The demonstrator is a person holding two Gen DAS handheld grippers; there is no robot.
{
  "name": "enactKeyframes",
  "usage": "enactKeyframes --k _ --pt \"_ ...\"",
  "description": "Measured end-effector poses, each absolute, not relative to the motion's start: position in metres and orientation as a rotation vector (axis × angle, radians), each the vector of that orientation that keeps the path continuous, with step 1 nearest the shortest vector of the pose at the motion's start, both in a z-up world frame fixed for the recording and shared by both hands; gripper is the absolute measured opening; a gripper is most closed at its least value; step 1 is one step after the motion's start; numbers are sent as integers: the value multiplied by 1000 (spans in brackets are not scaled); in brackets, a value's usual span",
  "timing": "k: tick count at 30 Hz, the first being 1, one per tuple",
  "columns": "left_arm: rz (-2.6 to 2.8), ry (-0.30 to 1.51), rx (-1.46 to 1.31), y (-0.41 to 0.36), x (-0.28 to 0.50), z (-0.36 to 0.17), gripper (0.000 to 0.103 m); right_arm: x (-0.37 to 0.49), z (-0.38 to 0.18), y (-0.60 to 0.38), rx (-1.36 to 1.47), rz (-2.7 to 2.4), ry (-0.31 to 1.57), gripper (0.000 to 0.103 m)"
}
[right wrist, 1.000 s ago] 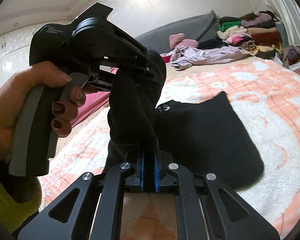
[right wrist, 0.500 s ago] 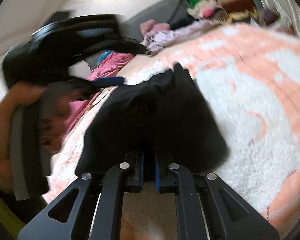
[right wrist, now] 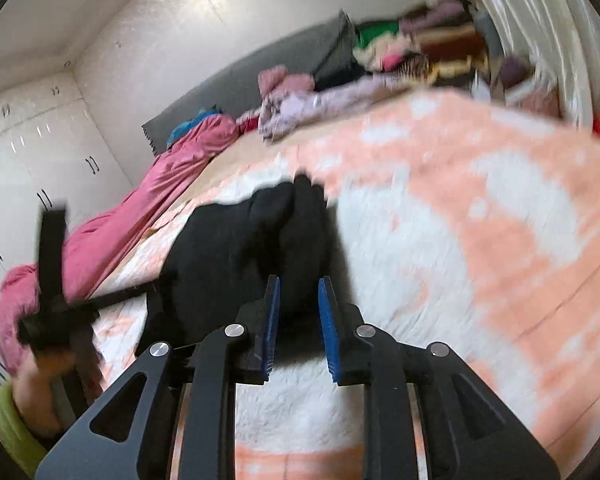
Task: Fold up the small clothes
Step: 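Fold the lifted sweatshirt half over onto the rest with the right tool, then press the folded sweatshirt flat with the right tool, then open it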
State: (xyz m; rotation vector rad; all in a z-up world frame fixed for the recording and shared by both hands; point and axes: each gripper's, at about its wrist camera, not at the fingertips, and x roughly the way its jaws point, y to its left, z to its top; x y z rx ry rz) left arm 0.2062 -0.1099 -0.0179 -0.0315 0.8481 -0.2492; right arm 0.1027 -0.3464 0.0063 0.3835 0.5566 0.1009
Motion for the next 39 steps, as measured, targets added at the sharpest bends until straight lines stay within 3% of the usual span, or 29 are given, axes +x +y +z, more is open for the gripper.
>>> enactKeyframes --k 7,12,19,26,28,39 --pt "-279 837 -32 -108 199 -16 55 189 18 -340 383 252 720 24" --pt "-295 840 -15 -111 194 -17 55 243 -3 -335 403 267 883 42" --pt "-314 839 -17 -109 194 -18 55 261 -23 -337 460 269 927 42" --pt "-321 843 -26 -106 194 -19 56 272 -18 -326 450 288 914 22" --pt "-323 844 -26 -106 194 -18 56 272 -17 -324 430 287 899 12" --pt "-368 835 -44 -110 188 -3 56 247 23 -326 216 230 738 8"
